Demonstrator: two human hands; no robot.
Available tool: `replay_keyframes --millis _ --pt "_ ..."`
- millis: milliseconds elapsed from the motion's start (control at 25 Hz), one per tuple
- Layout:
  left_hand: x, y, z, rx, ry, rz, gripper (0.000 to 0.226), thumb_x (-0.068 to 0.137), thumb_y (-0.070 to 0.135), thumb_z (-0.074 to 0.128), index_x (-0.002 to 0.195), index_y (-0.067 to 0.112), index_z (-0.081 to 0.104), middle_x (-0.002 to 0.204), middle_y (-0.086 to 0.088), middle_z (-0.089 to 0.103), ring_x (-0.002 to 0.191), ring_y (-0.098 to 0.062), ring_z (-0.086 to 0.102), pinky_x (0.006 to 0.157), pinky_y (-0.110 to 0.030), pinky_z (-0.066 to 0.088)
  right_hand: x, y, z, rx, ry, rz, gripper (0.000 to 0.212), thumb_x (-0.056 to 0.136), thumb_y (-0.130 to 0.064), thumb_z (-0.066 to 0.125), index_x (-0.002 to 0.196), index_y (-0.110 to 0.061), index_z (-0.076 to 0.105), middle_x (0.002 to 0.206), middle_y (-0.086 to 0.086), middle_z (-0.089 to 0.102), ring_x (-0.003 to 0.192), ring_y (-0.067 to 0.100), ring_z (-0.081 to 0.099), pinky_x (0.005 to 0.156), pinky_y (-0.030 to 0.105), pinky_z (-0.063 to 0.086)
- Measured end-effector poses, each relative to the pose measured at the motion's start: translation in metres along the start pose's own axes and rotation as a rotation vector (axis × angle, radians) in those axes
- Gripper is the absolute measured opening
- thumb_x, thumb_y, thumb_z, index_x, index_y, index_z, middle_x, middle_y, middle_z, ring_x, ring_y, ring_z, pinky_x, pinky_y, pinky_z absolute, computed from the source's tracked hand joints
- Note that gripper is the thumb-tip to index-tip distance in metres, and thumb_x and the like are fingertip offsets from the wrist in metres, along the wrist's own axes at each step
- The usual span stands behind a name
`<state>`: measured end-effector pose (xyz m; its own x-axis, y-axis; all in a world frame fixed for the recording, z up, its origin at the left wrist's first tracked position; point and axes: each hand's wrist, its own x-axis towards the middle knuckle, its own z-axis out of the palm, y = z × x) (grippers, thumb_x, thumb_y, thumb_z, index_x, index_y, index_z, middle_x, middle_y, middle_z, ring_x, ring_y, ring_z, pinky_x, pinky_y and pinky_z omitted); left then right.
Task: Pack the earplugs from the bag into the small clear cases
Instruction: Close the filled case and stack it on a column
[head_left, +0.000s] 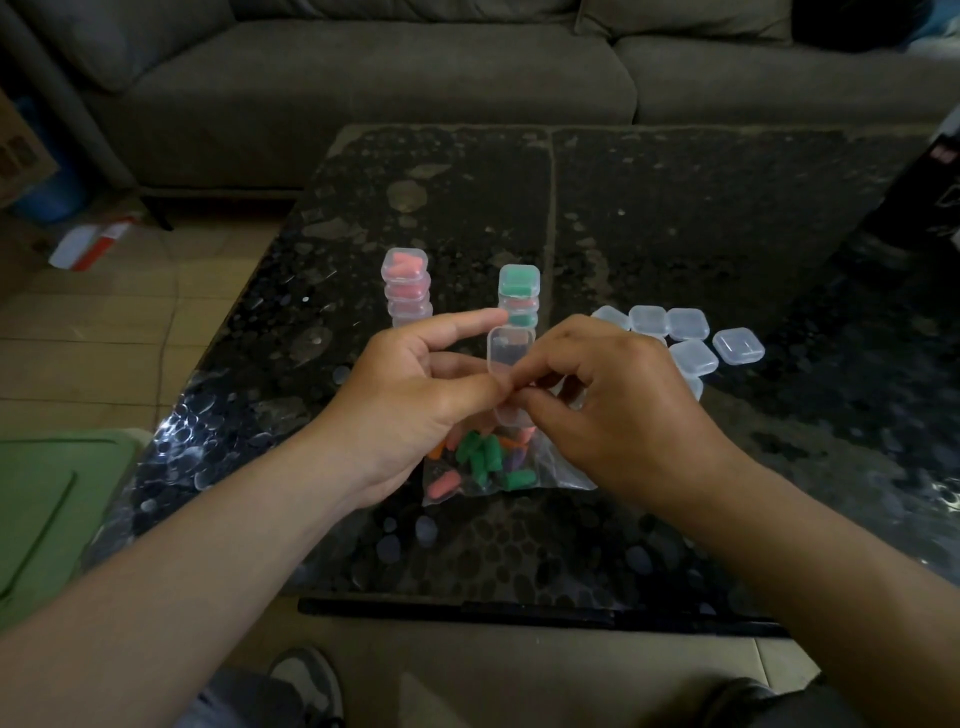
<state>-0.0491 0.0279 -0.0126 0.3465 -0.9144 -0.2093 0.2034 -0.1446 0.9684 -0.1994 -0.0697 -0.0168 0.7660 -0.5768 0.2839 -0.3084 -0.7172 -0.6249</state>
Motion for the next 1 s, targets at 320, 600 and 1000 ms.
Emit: replay_keyframes --millis 320,600,1000 --pt "0.007 -0.001 -0.01 0.236 0.154 -0.018 0.036 0.08 -0.006 0.079 0.107 0.018 0.072 0.085 -0.011 0.08 0.078 -0.024 0.078 0.076 -0.041 0.063 0.005 0.0 -0.023 -0.041 0.15 0.236 0.022 0.09 -0.008 0.067 0.095 -0.029 0.07 0.089 -0.019 0.062 0.08 -0.001 0.062 0.066 0.013 0.053" --pt "0.013 -0.004 -0.018 0.324 0.187 -0.092 0.027 0.084 -0.007 0.075 0.105 0.01 0.071 0.087 -0.012 0.079 0.081 -0.028 0.079 0.084 -0.056 0.062 0.009 0.008 -0.017 -0.05 -0.101 0.532 0.018 0.089 -0.01 0.072 0.08 -0.025 0.068 0.079 -0.007 0.067 0.074 0.006 0.066 0.063 0.02 0.057" --pt "0.014 -0.005 -0.017 0.341 0.159 -0.116 0.025 0.085 -0.006 0.076 0.106 0.006 0.07 0.087 -0.016 0.078 0.086 -0.041 0.076 0.068 -0.045 0.06 0.011 0.002 0.001 0.212 -0.304 0.602 0.006 0.093 -0.024 0.07 0.092 -0.02 0.075 0.063 0.004 0.073 0.051 0.013 0.071 0.048 0.024 0.054"
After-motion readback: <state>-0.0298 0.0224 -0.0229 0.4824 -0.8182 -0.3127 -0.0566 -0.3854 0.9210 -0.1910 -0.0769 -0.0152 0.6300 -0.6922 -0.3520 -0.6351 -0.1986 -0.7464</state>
